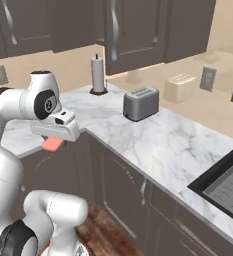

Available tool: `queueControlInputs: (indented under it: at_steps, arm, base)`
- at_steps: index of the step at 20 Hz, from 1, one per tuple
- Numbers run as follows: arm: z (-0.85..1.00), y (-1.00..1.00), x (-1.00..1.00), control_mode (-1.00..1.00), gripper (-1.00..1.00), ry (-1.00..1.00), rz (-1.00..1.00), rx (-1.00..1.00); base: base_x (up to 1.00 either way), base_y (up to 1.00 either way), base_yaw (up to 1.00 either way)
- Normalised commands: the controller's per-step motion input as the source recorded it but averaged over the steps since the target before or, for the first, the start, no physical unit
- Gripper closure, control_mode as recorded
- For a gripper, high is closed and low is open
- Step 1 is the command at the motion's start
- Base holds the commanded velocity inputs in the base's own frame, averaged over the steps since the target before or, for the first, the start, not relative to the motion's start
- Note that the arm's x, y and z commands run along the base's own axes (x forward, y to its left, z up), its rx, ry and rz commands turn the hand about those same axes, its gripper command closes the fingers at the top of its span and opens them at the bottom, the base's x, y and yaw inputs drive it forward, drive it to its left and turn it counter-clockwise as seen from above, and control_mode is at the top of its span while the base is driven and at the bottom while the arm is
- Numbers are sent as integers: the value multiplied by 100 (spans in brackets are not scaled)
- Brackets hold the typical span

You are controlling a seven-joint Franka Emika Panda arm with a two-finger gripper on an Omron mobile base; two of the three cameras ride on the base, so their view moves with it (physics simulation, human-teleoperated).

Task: Pick up the bar soap and spray from the sink, and place them back in the cabinet, and close the cabinet doors.

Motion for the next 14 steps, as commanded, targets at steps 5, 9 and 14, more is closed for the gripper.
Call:
queueControlInputs:
  at_steps: [5,9,14]
  arm:
    - [0,0,0,100,100,0,0,0]
    - [0,0,0,100,100,0,0,0]
    - [0,0,0,100,100,0,0,0]
  base:
    - [55,0,-15]
    - [60,0,-13]
    - [54,5,-13]
